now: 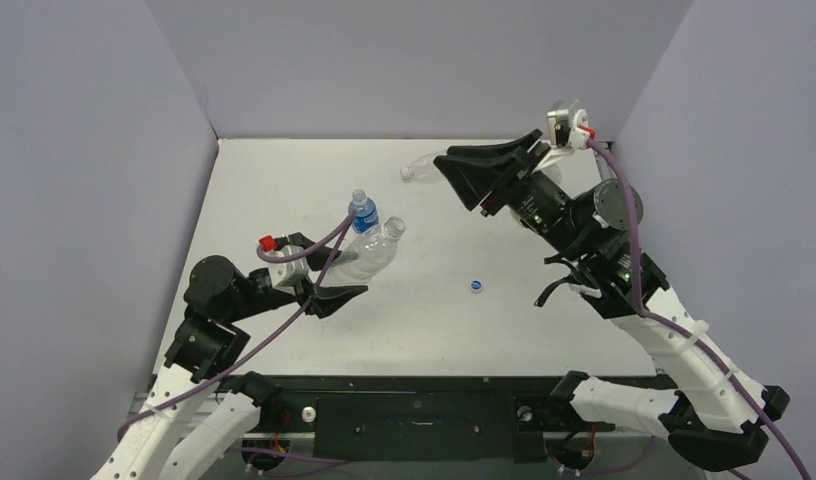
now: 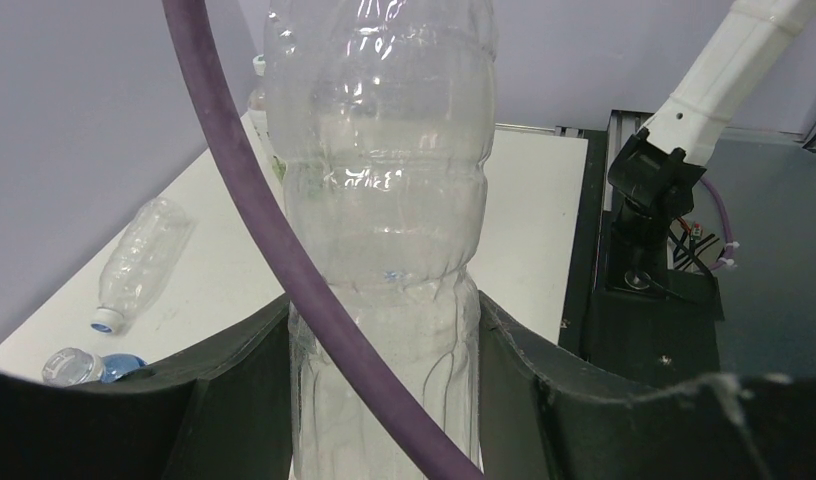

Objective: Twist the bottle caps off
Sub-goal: Place the bottle cap at the center of the board.

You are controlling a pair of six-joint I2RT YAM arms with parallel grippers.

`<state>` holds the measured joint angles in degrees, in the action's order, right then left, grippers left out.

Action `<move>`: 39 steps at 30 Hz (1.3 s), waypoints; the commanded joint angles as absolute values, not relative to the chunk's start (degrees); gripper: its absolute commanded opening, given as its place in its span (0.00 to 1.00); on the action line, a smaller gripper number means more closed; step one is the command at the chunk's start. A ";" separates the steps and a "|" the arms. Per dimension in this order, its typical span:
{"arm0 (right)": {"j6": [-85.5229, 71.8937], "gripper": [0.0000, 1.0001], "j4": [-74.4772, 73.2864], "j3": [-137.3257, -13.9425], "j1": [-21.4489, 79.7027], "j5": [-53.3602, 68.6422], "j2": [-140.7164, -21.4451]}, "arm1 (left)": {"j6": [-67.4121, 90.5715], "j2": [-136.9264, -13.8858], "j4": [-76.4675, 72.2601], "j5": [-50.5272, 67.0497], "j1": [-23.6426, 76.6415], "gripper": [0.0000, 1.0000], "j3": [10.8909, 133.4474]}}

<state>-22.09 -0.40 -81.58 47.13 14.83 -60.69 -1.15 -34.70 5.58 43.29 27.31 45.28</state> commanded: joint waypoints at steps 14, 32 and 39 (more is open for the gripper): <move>-33.06 0.00 -5.32 -41.48 34.01 -24.76 -66.12 | -0.35 -31.79 3.15 36.76 27.07 0.00 44.45; -38.87 0.00 14.59 -26.12 34.19 -29.47 -80.71 | 1.16 -29.61 4.05 37.00 27.07 0.00 42.17; -39.66 0.27 13.53 -25.93 34.35 -29.25 -79.75 | 1.31 -29.29 3.21 37.10 26.99 0.00 39.39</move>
